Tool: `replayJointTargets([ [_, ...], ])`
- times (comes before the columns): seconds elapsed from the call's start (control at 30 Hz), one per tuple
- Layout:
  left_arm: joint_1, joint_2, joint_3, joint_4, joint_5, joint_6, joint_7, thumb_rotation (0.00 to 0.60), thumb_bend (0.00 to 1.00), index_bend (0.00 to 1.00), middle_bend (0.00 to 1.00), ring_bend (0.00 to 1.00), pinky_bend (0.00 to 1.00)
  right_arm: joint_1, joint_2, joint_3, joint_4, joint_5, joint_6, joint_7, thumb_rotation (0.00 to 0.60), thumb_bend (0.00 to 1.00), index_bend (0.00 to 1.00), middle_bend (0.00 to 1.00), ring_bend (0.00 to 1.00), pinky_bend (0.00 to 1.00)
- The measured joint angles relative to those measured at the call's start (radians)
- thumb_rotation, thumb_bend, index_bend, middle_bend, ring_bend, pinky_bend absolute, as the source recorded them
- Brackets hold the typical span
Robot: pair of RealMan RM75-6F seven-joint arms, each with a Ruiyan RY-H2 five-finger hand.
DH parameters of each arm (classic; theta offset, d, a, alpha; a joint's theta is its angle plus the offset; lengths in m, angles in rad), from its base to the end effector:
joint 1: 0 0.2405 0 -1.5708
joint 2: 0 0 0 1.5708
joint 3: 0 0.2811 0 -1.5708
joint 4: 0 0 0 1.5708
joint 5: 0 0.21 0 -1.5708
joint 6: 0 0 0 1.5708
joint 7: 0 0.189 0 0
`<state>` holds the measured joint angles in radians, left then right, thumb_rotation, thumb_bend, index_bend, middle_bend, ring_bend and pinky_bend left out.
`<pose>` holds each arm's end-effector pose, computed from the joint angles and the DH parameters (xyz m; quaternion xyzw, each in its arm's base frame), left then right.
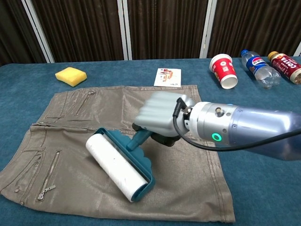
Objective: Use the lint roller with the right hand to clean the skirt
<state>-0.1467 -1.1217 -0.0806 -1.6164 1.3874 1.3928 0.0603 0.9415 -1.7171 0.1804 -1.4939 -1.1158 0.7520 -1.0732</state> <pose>-0.3397 0.2544 0.1659 -0.5932 -0.3987 -0.3575 0.6011 -0.0431 -0.3575 -0.1255 0.9016 -0.0402 0.2558 0.3464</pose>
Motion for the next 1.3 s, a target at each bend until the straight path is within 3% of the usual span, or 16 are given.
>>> replayJointTargets([
  [0.17, -0.003, -0.003, -0.002, 0.004, -0.008, -0.006, 0.002, 0.600, 0.00, 0.00, 0.00, 0.00, 0.00, 0.039, -0.035, -0.020, 0.015, 0.086, 0.016, -0.091, 0.600, 1.00, 0.50, 0.52, 0.38, 0.44],
  [0.3, -0.004, -0.003, -0.004, 0.006, -0.012, -0.008, 0.001, 0.600, 0.00, 0.00, 0.00, 0.00, 0.00, 0.050, -0.033, -0.049, 0.044, 0.091, 0.050, -0.138, 0.600, 1.00, 0.50, 0.52, 0.38, 0.44],
  [0.87, -0.001, 0.000, 0.006, -0.019, 0.014, 0.009, 0.013, 0.600, 0.00, 0.00, 0.00, 0.00, 0.00, 0.007, 0.139, -0.136, 0.172, 0.072, 0.136, -0.110, 0.600, 1.00, 0.50, 0.52, 0.38, 0.44],
  [1.3, -0.001, 0.009, 0.009, -0.030, 0.026, 0.013, -0.003, 0.600, 0.00, 0.00, 0.00, 0.00, 0.00, 0.029, 0.119, -0.155, 0.079, 0.030, 0.150, -0.132, 0.600, 1.00, 0.50, 0.52, 0.38, 0.44],
])
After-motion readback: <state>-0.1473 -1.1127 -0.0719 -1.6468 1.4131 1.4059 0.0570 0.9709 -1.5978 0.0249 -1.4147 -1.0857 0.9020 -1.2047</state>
